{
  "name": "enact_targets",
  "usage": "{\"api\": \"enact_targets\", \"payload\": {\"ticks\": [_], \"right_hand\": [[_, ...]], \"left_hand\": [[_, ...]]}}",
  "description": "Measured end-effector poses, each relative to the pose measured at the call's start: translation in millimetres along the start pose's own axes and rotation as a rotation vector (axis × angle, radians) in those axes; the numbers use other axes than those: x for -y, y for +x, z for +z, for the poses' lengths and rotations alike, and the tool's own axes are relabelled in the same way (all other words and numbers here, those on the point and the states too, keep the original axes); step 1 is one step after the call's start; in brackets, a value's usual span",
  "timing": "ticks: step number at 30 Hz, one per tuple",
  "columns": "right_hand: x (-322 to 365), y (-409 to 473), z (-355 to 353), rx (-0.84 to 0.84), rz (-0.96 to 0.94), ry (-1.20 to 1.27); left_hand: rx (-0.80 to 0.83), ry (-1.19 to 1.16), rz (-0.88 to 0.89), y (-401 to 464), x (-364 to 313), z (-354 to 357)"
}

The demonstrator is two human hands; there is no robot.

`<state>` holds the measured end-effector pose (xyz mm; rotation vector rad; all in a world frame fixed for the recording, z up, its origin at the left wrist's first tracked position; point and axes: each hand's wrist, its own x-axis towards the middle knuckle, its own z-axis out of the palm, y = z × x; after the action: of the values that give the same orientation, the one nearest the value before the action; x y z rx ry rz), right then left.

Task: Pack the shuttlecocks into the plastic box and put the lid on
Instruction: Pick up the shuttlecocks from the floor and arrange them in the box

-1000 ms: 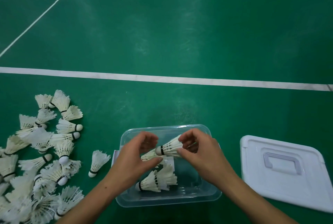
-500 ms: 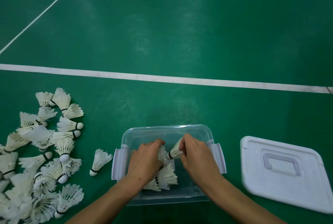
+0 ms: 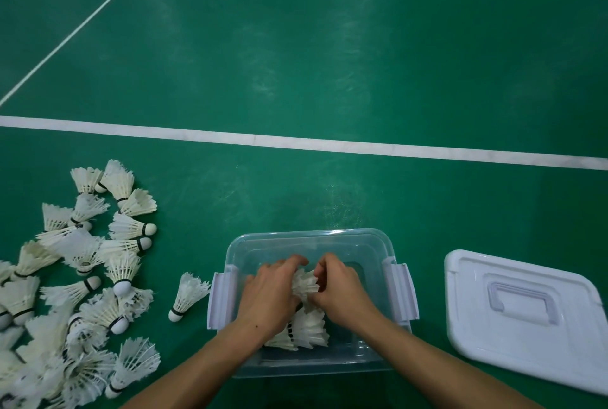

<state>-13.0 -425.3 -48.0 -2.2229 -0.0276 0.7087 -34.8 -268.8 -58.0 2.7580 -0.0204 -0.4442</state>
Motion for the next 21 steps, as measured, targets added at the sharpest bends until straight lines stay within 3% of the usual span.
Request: {"api": "enact_targets", "payload": {"ticks": [5, 9, 14, 21], "right_hand": [[-1, -11, -10, -0.014, -0.007, 0.005], [10, -33, -29, -0.152, -0.160, -0.122], [58, -46, -47, -0.301, -0.350, -0.134], [144, -40, -17, -0.213, -0.546, -0.178]], "left_hand": [[-0.007, -0.168, 0.024, -12, -1, -9], [-0.171, -0.362, 0.062, -36, -6, -33], [-0.377, -0.723, -0.039, -55, -5, -77], [-0.566, -0.751, -0.205, -88, 87, -117]]}}
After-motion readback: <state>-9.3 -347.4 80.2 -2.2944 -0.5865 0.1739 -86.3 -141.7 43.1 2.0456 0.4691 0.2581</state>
